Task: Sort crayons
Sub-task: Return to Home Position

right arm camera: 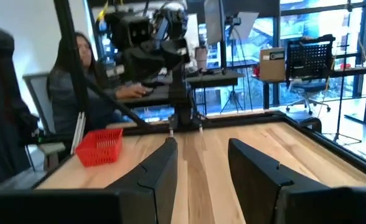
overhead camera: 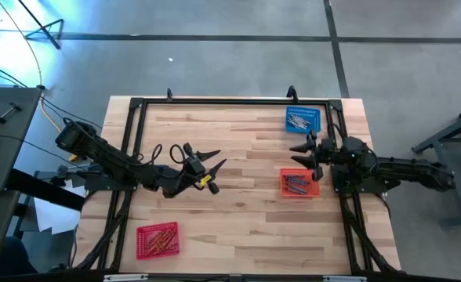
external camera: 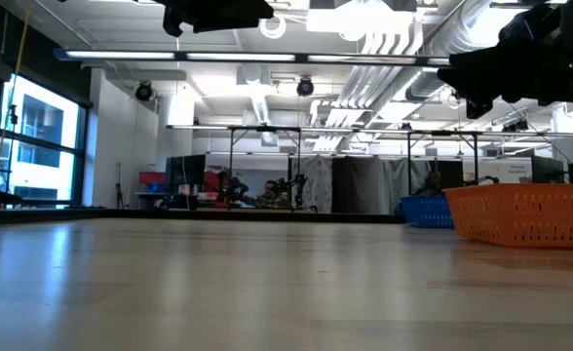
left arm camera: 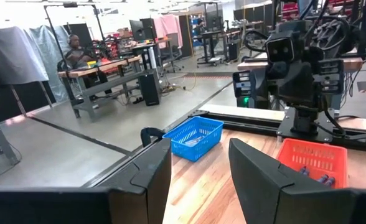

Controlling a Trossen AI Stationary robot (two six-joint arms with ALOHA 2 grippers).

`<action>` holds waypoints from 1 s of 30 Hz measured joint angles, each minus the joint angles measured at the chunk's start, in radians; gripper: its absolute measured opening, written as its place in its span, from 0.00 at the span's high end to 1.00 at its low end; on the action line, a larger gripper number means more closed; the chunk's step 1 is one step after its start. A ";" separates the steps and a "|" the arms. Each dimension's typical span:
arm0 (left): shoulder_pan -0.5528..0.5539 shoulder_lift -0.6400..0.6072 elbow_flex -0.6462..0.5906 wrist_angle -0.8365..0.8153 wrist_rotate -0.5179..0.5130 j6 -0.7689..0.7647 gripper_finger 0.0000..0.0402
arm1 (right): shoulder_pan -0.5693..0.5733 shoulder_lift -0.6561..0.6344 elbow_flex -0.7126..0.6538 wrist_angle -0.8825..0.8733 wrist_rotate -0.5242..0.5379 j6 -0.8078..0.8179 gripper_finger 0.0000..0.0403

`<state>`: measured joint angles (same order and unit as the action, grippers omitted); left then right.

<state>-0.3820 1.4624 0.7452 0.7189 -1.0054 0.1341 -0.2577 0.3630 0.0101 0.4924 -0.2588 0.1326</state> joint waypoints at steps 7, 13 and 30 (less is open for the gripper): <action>0.000 0.000 0.000 -0.002 0.000 0.000 0.63 | 0.010 0.005 0.000 -0.107 0.023 -0.025 0.66; 0.000 0.000 0.000 -0.004 0.000 0.001 0.63 | 0.010 0.005 0.000 -0.230 0.023 -0.027 0.66; -0.011 0.000 0.000 -0.046 0.006 -0.051 0.63 | 0.018 -0.171 0.000 -0.443 0.030 -0.028 0.66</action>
<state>-0.3931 1.4628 0.7452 0.6733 -0.9989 0.0826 -0.2394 0.1924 0.0101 0.0495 -0.2287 0.1047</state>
